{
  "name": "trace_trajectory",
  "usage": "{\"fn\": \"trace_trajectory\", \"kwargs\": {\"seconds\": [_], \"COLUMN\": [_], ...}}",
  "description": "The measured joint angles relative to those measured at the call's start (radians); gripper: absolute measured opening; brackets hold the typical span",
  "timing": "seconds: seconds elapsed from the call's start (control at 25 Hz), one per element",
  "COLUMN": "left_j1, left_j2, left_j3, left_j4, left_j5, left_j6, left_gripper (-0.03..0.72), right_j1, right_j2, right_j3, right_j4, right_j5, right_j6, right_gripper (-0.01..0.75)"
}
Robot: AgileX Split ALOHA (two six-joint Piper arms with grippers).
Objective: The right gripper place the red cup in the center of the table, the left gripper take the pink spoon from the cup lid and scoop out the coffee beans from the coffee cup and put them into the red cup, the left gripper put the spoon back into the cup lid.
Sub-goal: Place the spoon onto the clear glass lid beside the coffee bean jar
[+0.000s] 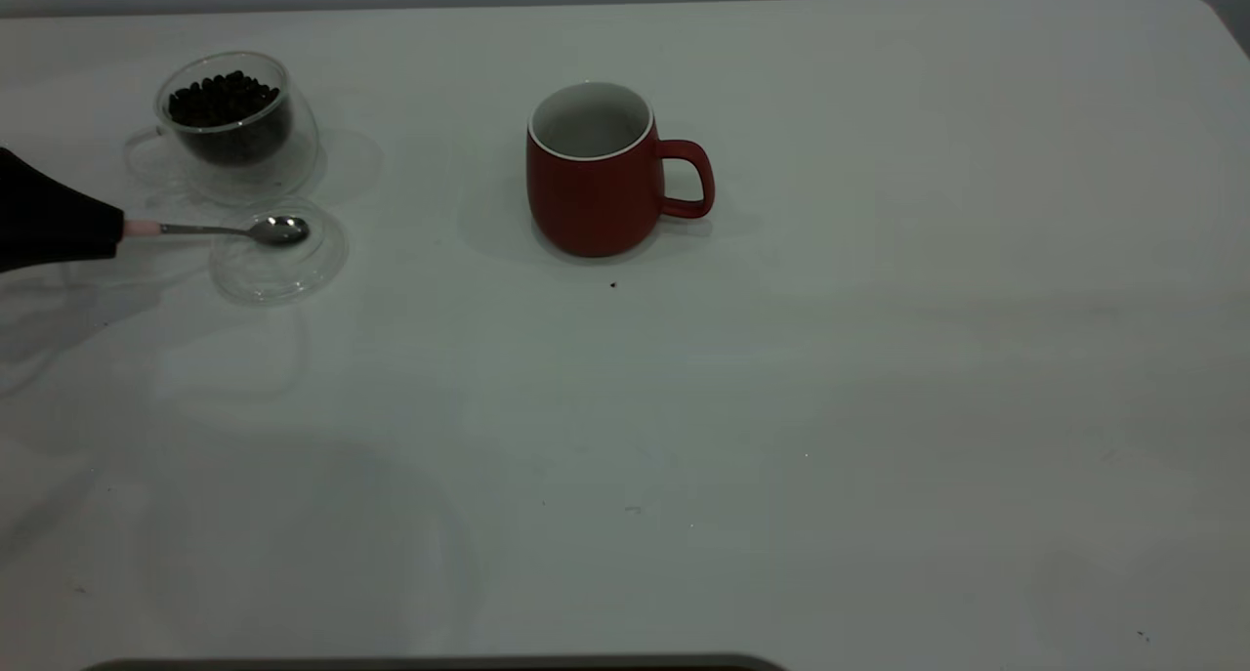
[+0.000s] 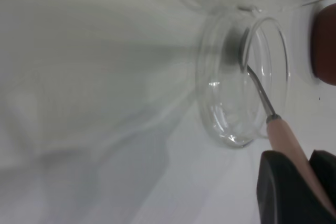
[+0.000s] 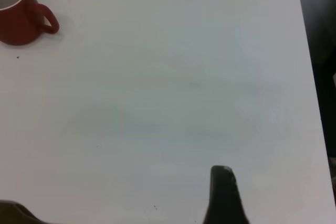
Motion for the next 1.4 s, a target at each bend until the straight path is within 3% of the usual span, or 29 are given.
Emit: {"fn": "trace_trajectory", "kwargs": {"seconds": [0.32, 0.64, 1.2, 1.4], "left_j1": [0.0, 0.0, 0.0, 0.0], "left_j2": [0.016, 0.017, 0.017, 0.017], "left_j3": [0.0, 0.0, 0.0, 0.0], "left_j4": [-0.025, -0.026, -0.1, -0.101], "left_j5": [0.001, -0.002, -0.014, -0.023], "left_j6": [-0.018, -0.034, -0.053, -0.053], "left_gripper": [0.143, 0.319, 0.346, 0.422], "right_j1": [0.0, 0.0, 0.0, 0.0], "right_j2": [0.0, 0.0, 0.0, 0.0], "right_j3": [0.0, 0.0, 0.0, 0.0], "right_j4": [0.0, 0.0, 0.0, 0.0], "right_j5": [0.001, 0.001, 0.001, 0.001], "right_j6": [0.0, 0.0, 0.0, 0.0], "right_gripper": [0.556, 0.556, 0.556, 0.556]}}
